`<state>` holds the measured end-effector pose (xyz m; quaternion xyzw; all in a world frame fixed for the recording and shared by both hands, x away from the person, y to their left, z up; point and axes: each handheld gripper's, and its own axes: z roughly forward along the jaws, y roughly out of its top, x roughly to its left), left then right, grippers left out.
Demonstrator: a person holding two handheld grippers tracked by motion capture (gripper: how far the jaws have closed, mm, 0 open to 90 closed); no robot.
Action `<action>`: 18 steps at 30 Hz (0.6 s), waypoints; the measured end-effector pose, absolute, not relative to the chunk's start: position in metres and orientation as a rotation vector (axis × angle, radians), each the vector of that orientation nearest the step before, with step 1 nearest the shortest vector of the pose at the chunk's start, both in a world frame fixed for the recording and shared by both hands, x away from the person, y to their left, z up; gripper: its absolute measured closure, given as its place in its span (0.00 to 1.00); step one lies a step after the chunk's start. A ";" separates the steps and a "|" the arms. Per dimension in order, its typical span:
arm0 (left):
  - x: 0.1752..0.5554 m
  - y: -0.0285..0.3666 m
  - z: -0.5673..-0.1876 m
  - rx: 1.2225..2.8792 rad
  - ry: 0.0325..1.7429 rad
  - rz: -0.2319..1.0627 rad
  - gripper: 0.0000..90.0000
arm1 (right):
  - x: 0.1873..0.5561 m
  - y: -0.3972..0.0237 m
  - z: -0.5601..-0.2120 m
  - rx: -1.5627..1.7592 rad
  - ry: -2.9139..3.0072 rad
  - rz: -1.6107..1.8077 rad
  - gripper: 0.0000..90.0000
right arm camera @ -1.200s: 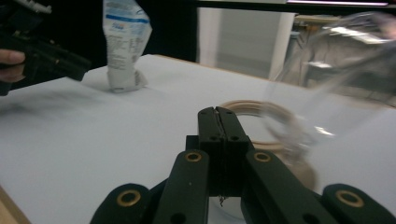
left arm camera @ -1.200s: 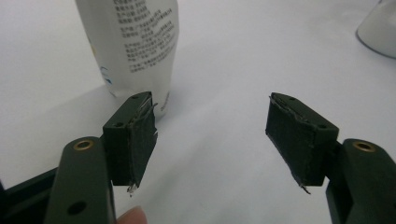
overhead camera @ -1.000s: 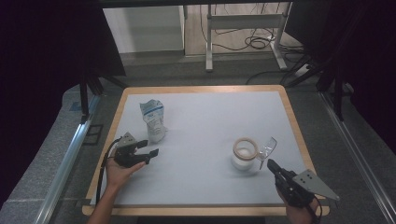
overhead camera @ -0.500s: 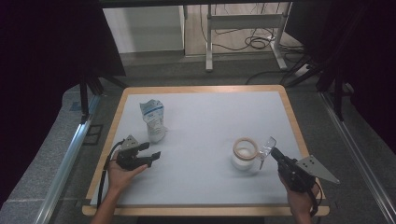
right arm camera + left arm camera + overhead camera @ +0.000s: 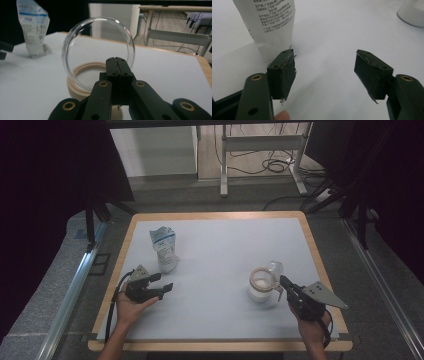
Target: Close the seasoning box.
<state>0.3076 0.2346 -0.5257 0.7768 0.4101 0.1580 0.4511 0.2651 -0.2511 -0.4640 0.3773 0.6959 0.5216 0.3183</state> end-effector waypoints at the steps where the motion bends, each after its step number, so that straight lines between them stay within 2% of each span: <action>1: 0.307 0.234 -0.526 1.922 1.013 0.391 0.37 | 0.268 -0.246 -0.465 0.990 1.853 1.359 1.00; 7: 0.307 0.234 -0.527 1.928 1.010 0.392 0.37 | 0.275 -0.228 -0.466 0.967 1.920 1.314 1.00; 18: 0.305 0.233 -0.526 1.913 1.005 0.384 0.36 | 0.275 -0.235 -0.464 0.983 1.906 1.341 1.00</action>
